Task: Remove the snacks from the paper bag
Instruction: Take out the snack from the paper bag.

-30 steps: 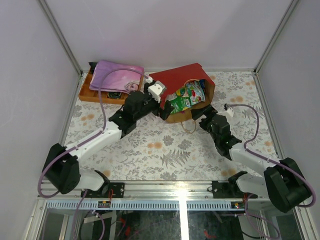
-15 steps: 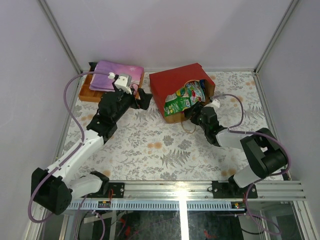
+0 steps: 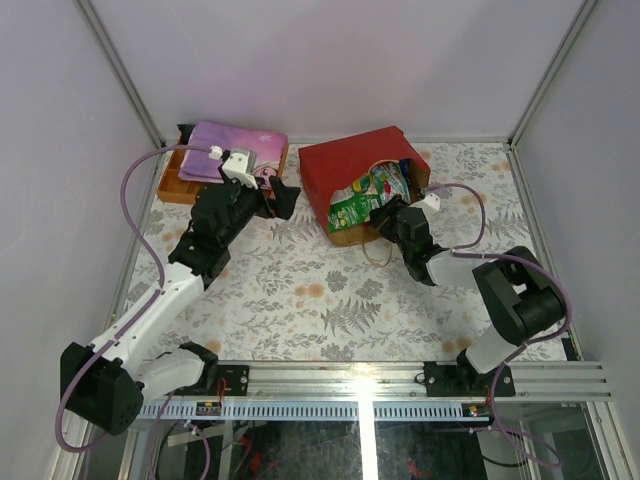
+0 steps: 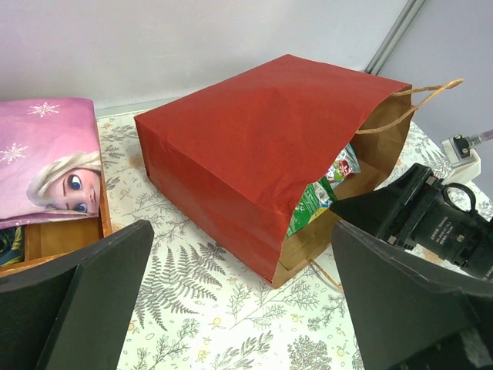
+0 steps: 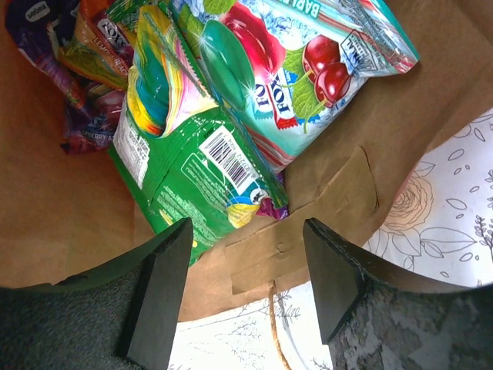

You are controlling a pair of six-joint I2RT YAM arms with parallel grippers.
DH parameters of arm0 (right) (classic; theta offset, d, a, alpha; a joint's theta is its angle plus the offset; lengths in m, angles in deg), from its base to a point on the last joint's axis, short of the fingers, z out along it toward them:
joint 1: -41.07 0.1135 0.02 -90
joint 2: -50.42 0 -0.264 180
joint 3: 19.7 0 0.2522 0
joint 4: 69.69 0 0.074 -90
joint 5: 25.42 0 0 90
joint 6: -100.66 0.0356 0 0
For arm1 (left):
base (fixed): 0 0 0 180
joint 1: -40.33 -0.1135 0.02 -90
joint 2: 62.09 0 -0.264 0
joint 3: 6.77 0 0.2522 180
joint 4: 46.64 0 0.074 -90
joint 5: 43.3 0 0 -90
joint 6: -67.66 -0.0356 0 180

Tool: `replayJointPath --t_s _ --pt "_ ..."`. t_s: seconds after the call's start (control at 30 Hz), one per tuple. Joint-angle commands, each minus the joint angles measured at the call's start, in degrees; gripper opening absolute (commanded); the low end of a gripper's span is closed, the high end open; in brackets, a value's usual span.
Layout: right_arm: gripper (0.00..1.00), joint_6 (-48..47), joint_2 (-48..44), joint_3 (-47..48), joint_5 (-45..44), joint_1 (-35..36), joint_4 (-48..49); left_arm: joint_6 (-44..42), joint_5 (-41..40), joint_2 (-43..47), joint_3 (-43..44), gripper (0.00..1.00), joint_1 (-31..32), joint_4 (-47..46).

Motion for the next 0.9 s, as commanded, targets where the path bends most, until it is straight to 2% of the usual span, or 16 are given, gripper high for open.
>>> replayJointPath --t_s 0.0,0.27,0.63,0.73,0.87 --pt "0.67 -1.95 2.54 4.13 -3.12 0.21 3.09 1.66 2.21 -0.09 0.30 1.00 -1.44 -3.03" --pt "0.65 -1.04 9.84 10.51 -1.52 -0.34 0.97 6.69 8.63 -0.97 1.63 1.00 -2.80 -3.49" --pt "0.63 1.81 9.99 13.55 -3.16 -0.34 -5.93 8.75 7.53 2.08 1.45 1.00 -2.90 -4.47" --pt "0.56 1.50 10.16 13.20 -1.05 -0.35 -5.56 9.44 7.05 1.29 2.19 1.00 -2.85 -4.39" --pt "0.37 1.85 10.30 12.49 1.93 -0.35 -4.23 10.52 6.56 -0.36 5.04 1.00 -2.91 -1.76"
